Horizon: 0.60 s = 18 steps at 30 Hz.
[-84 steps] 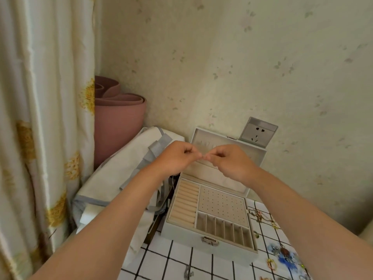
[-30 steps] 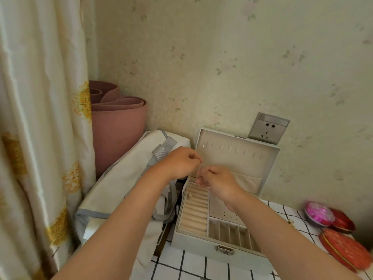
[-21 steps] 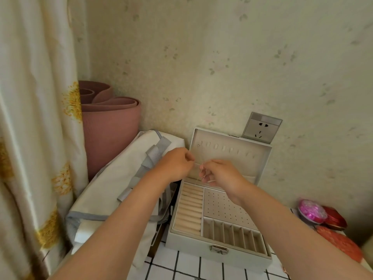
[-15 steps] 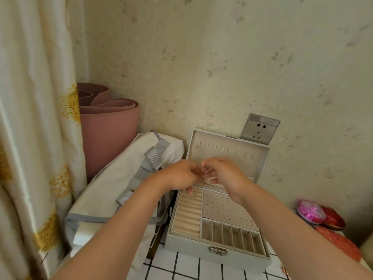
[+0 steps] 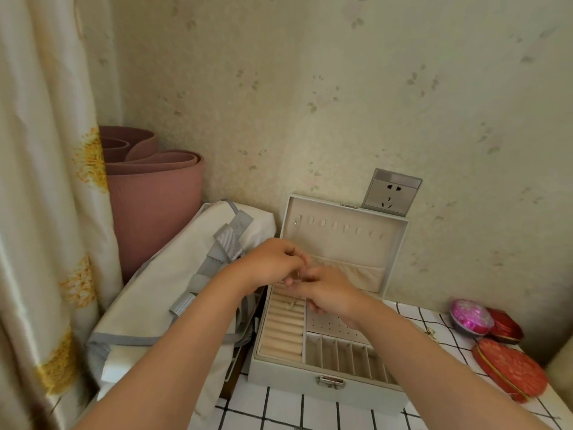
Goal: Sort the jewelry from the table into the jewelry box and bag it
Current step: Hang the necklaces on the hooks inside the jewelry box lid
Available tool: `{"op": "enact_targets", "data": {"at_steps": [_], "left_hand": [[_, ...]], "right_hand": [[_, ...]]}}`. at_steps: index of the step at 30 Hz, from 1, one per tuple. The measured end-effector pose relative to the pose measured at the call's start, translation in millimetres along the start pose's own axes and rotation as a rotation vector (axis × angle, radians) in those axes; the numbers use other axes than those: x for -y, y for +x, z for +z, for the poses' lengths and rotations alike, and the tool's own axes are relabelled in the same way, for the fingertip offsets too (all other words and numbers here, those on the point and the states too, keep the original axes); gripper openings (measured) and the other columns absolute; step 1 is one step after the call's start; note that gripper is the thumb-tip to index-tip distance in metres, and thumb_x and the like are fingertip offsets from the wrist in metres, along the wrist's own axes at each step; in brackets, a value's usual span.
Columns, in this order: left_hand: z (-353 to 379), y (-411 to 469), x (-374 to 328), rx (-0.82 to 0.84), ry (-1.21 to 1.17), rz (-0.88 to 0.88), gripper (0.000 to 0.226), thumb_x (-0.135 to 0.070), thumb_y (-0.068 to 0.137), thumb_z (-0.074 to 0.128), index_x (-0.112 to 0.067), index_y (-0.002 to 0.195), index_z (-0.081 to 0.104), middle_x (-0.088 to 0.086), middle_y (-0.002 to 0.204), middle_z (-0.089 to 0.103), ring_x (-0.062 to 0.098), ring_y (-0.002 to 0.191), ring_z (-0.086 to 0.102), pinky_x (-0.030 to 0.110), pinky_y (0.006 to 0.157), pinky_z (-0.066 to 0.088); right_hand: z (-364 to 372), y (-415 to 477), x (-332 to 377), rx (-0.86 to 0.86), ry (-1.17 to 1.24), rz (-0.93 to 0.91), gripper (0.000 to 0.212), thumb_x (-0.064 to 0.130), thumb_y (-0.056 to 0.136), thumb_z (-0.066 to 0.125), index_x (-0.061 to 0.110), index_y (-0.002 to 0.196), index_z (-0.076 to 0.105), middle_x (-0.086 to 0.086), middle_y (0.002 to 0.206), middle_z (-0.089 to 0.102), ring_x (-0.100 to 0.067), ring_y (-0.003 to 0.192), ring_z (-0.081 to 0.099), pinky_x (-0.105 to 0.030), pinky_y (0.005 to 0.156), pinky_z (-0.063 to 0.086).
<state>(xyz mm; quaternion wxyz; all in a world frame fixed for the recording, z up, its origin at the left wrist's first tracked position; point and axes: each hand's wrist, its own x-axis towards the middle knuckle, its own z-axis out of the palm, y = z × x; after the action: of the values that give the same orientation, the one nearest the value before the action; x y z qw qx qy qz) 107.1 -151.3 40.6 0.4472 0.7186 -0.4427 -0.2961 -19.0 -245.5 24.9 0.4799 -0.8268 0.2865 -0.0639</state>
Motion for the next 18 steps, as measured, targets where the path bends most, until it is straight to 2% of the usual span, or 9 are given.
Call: {"op": "enact_targets", "data": {"at_steps": [2, 3, 5, 8, 10, 12, 13, 15, 18], "left_hand": [[0, 2, -1, 0.011, -0.007, 0.008, 0.025, -0.006, 0.086, 0.054, -0.019, 0.096, 0.072, 0.011, 0.084, 0.072, 0.009, 0.063, 0.060, 0.019, 0.063, 0.048], [0, 3, -1, 0.005, -0.007, 0.016, 0.027, -0.003, 0.086, 0.054, -0.020, 0.097, 0.072, 0.013, 0.092, 0.072, 0.009, 0.067, 0.061, 0.018, 0.065, 0.050], [0, 5, 0, -0.026, 0.035, 0.047, 0.026, -0.003, 0.089, 0.055, -0.020, 0.102, 0.071, 0.002, 0.098, 0.070, 0.006, 0.081, 0.062, 0.013, 0.069, 0.049], [1, 9, 8, -0.108, 0.196, 0.107, 0.026, -0.012, 0.094, 0.056, -0.023, 0.113, 0.068, -0.009, 0.106, 0.064, 0.003, 0.094, 0.058, 0.012, 0.074, 0.044], [5, 8, 11, -0.136, 0.326, 0.161, 0.031, -0.011, 0.093, 0.052, -0.021, 0.119, 0.066, -0.006, 0.109, 0.062, 0.008, 0.097, 0.059, 0.019, 0.078, 0.048], [11, 10, 16, -0.186, 0.505, 0.270, 0.036, -0.011, 0.091, 0.050, -0.021, 0.122, 0.064, 0.000, 0.110, 0.061, 0.016, 0.103, 0.058, 0.034, 0.084, 0.052], [14, 11, 18, -0.218, 0.585, 0.323, 0.040, -0.011, 0.090, 0.049, -0.024, 0.126, 0.062, 0.001, 0.110, 0.058, 0.018, 0.104, 0.056, 0.039, 0.083, 0.052], [20, 14, 23, -0.273, 0.674, 0.372, 0.044, -0.010, 0.090, 0.048, -0.023, 0.130, 0.058, 0.002, 0.116, 0.052, 0.019, 0.107, 0.051, 0.039, 0.077, 0.052], [29, 15, 28, -0.321, 0.855, 0.361, 0.029, -0.012, 0.088, 0.050, -0.014, 0.116, 0.057, 0.003, 0.119, 0.047, 0.022, 0.110, 0.049, 0.033, 0.063, 0.042]], "right_hand": [[4, 4, 0, -0.045, 0.020, -0.041, 0.020, 0.021, 0.090, 0.072, 0.005, 0.099, 0.076, 0.010, 0.061, 0.057, 0.002, 0.046, 0.048, -0.013, 0.051, 0.040], [3, 6, -1, -0.074, 0.024, -0.042, 0.021, 0.022, 0.091, 0.071, 0.003, 0.098, 0.076, 0.007, 0.065, 0.061, 0.004, 0.045, 0.049, -0.013, 0.052, 0.041], [-1, 9, 0, -0.129, -0.019, -0.035, 0.021, 0.023, 0.094, 0.068, 0.004, 0.092, 0.076, -0.002, 0.074, 0.069, 0.003, 0.044, 0.050, -0.018, 0.055, 0.043], [-17, 12, 3, -0.221, -0.089, -0.046, 0.020, 0.022, 0.094, 0.066, 0.009, 0.085, 0.078, -0.013, 0.082, 0.075, -0.009, 0.047, 0.049, -0.027, 0.057, 0.045], [-31, 12, 10, -0.277, -0.078, -0.073, 0.016, 0.021, 0.093, 0.068, 0.012, 0.085, 0.078, -0.008, 0.081, 0.076, -0.009, 0.045, 0.048, -0.025, 0.054, 0.046], [-44, 13, 21, -0.321, -0.053, -0.101, 0.014, 0.017, 0.093, 0.067, 0.011, 0.085, 0.077, -0.006, 0.080, 0.075, -0.006, 0.042, 0.048, -0.019, 0.048, 0.043], [-50, 14, 27, -0.334, -0.042, -0.118, 0.014, 0.015, 0.093, 0.067, 0.011, 0.085, 0.077, -0.005, 0.080, 0.075, -0.004, 0.041, 0.048, -0.017, 0.045, 0.042], [-58, 17, 36, -0.347, -0.039, -0.147, 0.013, 0.016, 0.093, 0.067, 0.013, 0.084, 0.076, -0.002, 0.079, 0.075, -0.001, 0.040, 0.048, -0.015, 0.042, 0.040], [-65, 23, 43, -0.354, -0.050, -0.163, 0.013, 0.020, 0.093, 0.067, 0.018, 0.084, 0.076, 0.002, 0.081, 0.077, -0.008, 0.044, 0.049, -0.018, 0.044, 0.041]]}}
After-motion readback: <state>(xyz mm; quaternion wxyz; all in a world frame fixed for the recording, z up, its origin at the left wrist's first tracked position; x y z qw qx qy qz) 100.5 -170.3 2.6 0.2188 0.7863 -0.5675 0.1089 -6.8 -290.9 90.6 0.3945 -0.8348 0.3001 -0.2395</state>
